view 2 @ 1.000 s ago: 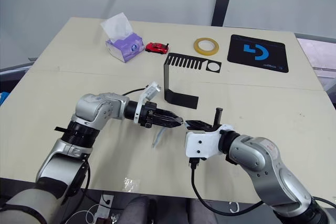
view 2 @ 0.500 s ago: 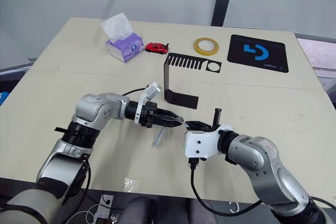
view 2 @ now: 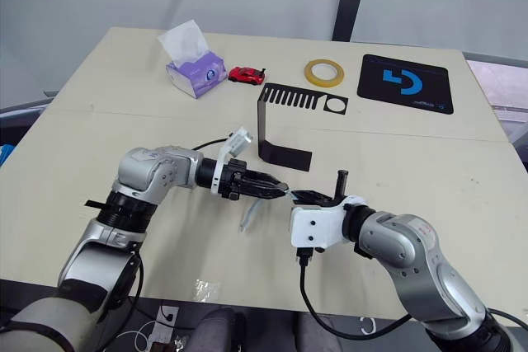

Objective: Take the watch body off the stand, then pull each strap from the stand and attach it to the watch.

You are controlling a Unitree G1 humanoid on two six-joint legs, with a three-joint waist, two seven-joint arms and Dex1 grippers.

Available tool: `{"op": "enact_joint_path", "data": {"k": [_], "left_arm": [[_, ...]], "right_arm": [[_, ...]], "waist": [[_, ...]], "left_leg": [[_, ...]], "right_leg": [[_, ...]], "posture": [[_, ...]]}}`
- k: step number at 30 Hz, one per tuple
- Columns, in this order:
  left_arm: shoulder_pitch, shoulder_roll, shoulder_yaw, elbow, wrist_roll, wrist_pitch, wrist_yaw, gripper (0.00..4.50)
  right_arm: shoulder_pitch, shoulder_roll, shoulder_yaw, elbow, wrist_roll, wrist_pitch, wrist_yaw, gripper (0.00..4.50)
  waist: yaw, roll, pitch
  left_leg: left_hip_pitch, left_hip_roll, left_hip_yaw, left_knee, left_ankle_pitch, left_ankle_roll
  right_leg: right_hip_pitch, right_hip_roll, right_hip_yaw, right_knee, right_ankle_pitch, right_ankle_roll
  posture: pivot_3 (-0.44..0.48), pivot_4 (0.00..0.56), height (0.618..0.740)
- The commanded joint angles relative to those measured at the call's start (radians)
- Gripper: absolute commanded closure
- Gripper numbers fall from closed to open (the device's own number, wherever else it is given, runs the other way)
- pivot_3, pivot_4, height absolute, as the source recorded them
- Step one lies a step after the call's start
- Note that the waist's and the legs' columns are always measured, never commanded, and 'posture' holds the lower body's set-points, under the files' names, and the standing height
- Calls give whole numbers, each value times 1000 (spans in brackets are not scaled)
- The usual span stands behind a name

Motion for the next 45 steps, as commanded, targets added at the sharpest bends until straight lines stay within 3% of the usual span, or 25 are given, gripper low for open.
{"op": "enact_joint_path", "data": {"k": [1,45], "left_arm": [[-1,-6,14,-54,-36,7,-1,2786],[32,-69,75,-151,-112,108,109,2786]], "right_arm": [[-14,10,-29,-13,-7,7,-2,4500],[-61,44,3,18,-58,43,31,4500]], "waist": [[0,0,0],[0,0,0]], "left_leg": [[0,0,0,0,0,0],[0,0,0,0,0,-1]], "right_leg": [[0,0,0,0,0,0],[0,0,0,0,0,0]], "posture": [[0,150,738],[0,150,738]]}}
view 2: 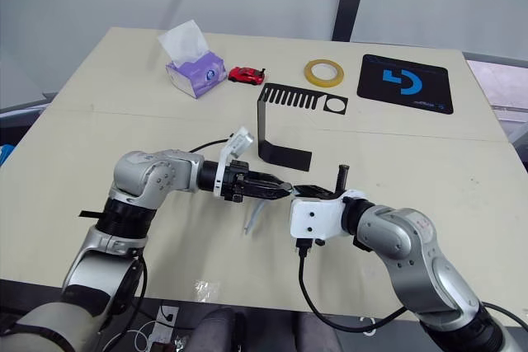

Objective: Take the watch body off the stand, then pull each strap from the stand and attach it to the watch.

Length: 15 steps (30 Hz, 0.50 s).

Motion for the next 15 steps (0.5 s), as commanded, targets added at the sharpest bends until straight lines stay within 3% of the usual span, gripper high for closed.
{"op": "enact_joint_path", "data": {"k": [1,15], "left_arm": [[-5,-22,10,-48,-54,10,-5,2786],[13,-7,-5,-70,-56,3,-10,2786]], "right_arm": [[-15,12,-1,-19,-13,8,0,4500],[-16,20,-2,-20,-12,28,3,4500]], "waist": [[0,0,0],[-1,0,0]], "left_leg": [[0,0,0,0,0,0],[0,0,0,0,1,-3]], "right_leg": [[0,0,0,0,0,0],[0,0,0,0,0,0]], "posture": [[0,150,738],[0,150,738]]}}
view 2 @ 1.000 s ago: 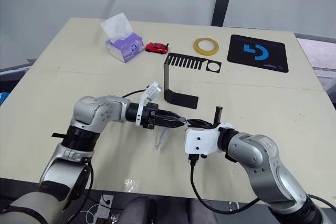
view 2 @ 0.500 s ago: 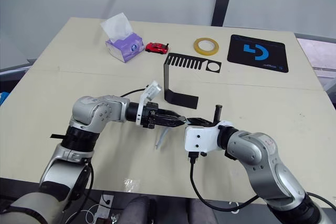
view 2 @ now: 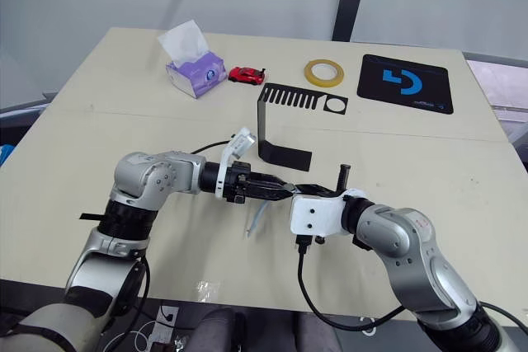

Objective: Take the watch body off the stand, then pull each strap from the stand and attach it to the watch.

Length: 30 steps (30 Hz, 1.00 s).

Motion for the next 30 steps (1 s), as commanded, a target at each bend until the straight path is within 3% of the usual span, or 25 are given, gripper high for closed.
{"op": "enact_joint_path", "data": {"k": [1,16,19,23,24,26,30], "left_arm": [[5,-3,-10,-43,-35,-18,-19,2786],[-2,24,-28,2,-4,-101,-38,2786],[-4,41,-46,11,15,-162,-67,2786],[-1,87,-79,5,59,-325,-156,2786],[5,102,-88,-4,71,-373,-185,2786],[24,139,-105,-27,95,-478,-254,2786],[70,202,-120,-67,133,-655,-366,2786]], "right_arm": [[-15,8,-4,-24,-9,-3,-1,4500],[-5,-2,-45,-78,18,-43,-3,4500],[6,1,-85,-114,76,-26,19,3616],[99,-10,-281,-237,350,113,160,1862],[109,-2,-339,-255,424,169,181,1208],[118,22,-477,-271,606,289,218,308],[137,41,-721,-259,969,471,248,135]], "waist": [[0,0,0],[0,0,0],[0,0,0],[2,0,0],[2,0,0],[1,0,0],[-1,0,0]], "left_leg": [[0,0,0,0,0,0],[0,0,0,0,0,0],[0,0,0,0,0,0],[0,0,-1,0,0,-1],[0,1,-1,0,-1,-1],[0,0,-1,0,-1,0],[1,1,-1,-1,-4,5]], "right_leg": [[0,0,0,0,0,0],[0,0,0,0,0,0],[0,0,0,0,0,0],[0,0,0,-1,0,0],[0,0,-1,-1,0,0],[1,-1,0,-1,0,0],[1,-11,-3,-1,-1,-1]], "posture": [[0,150,738],[0,150,738],[0,150,738],[0,150,738],[0,150,738],[0,150,738],[0,150,738]]}}
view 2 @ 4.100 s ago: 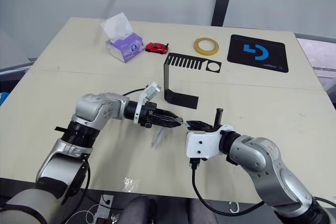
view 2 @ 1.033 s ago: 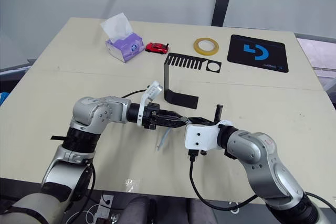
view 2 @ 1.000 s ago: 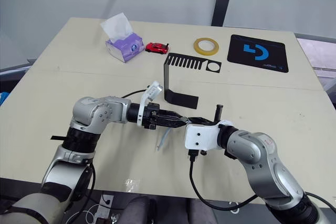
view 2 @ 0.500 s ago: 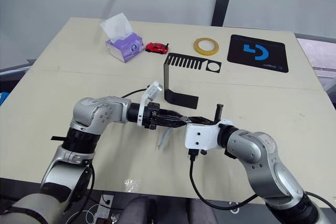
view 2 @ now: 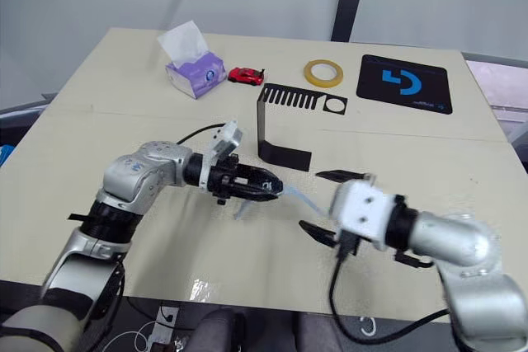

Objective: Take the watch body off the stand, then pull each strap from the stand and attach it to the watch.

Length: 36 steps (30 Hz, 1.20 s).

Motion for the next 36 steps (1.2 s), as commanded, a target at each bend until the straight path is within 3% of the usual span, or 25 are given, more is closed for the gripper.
{"op": "enact_joint_path", "data": {"k": [1,7,13,19,27,36], "left_arm": [[32,46,-7,-63,31,-160,-96,2786],[98,84,-12,-67,148,-501,-144,2786],[120,71,-8,-26,235,-713,-114,2786],[131,75,-16,-25,234,-661,-111,2786],[185,76,-55,-97,255,-406,-33,2786],[229,-26,-172,-99,390,-346,131,2786]], "right_arm": [[18,-17,-194,-58,293,137,19,135],[49,-130,-341,-38,648,252,-57,135],[135,-227,-348,-53,744,202,-94,135],[165,-261,-323,-46,760,144,-148,135],[212,-273,-287,-57,722,96,-180,135],[305,-273,-289,-51,660,52,-160,135]], "waist": [[1,0,0],[2,0,0],[4,0,0],[3,0,0],[3,0,0],[4,0,0]], "left_leg": [[0,0,0,0,0,0],[0,-1,0,-1,0,1],[-1,-1,-1,-3,-1,2],[-1,-1,0,-2,-1,2],[-1,-1,0,-2,-1,3],[-1,-1,-1,-2,-2,3]], "right_leg": [[0,0,0,0,0,0],[1,-3,-1,-3,0,0],[1,-3,-1,-5,0,1],[1,-2,-1,-5,1,1],[1,-2,-1,-6,1,2],[2,-2,-1,-6,1,2]], "posture": [[0,150,738],[0,150,738],[0,150,738],[0,150,738],[0,150,738],[0,150,738]]}}
